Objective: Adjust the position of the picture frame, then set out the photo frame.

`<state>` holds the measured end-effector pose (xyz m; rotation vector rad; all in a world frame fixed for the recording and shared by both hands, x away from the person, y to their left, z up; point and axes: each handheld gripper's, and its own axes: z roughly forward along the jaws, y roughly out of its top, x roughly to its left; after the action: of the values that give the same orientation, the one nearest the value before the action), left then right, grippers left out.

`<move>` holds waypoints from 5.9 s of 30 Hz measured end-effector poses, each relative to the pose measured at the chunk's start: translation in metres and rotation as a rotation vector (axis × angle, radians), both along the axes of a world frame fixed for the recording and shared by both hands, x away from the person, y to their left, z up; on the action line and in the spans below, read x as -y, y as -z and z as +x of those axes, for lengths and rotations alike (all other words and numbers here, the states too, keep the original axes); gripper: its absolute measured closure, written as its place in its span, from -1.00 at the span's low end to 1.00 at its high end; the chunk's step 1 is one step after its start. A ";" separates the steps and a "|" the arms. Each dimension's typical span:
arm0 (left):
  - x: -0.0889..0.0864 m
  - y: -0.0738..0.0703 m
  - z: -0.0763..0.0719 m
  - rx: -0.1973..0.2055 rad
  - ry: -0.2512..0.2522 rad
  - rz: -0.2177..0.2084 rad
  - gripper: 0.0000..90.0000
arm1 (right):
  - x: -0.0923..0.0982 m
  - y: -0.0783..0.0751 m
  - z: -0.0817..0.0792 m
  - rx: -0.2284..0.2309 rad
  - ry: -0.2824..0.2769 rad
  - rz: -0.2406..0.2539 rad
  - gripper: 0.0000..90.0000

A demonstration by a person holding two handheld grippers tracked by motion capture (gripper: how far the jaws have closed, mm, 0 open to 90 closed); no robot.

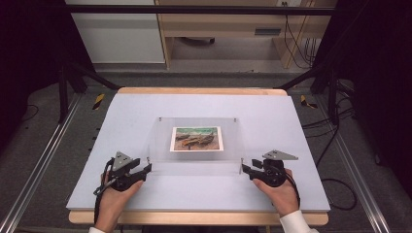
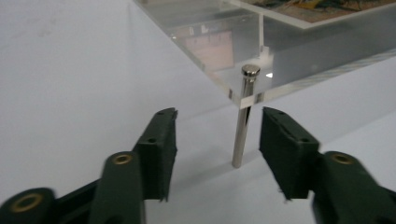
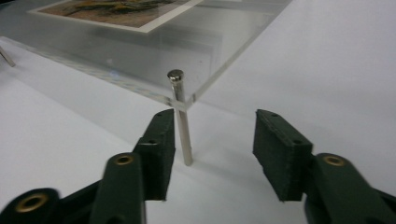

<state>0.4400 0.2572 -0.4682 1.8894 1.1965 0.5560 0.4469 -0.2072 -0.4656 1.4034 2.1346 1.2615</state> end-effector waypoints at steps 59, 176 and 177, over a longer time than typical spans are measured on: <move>0.019 -0.029 0.035 -0.007 0.021 -0.159 -0.45 | -0.018 -0.026 0.036 0.020 -0.035 0.084 -0.28; 0.011 -0.015 0.056 -0.123 0.027 -0.263 -0.48 | -0.012 -0.010 0.057 -0.128 -0.023 0.231 -0.34; 0.010 -0.015 0.055 -0.122 0.026 -0.262 -0.47 | -0.012 -0.010 0.056 -0.125 -0.025 0.227 -0.33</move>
<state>0.4948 0.2470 -0.4531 1.7310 1.2548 0.2577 0.5026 -0.1948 -0.4556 1.5885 2.1496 1.5025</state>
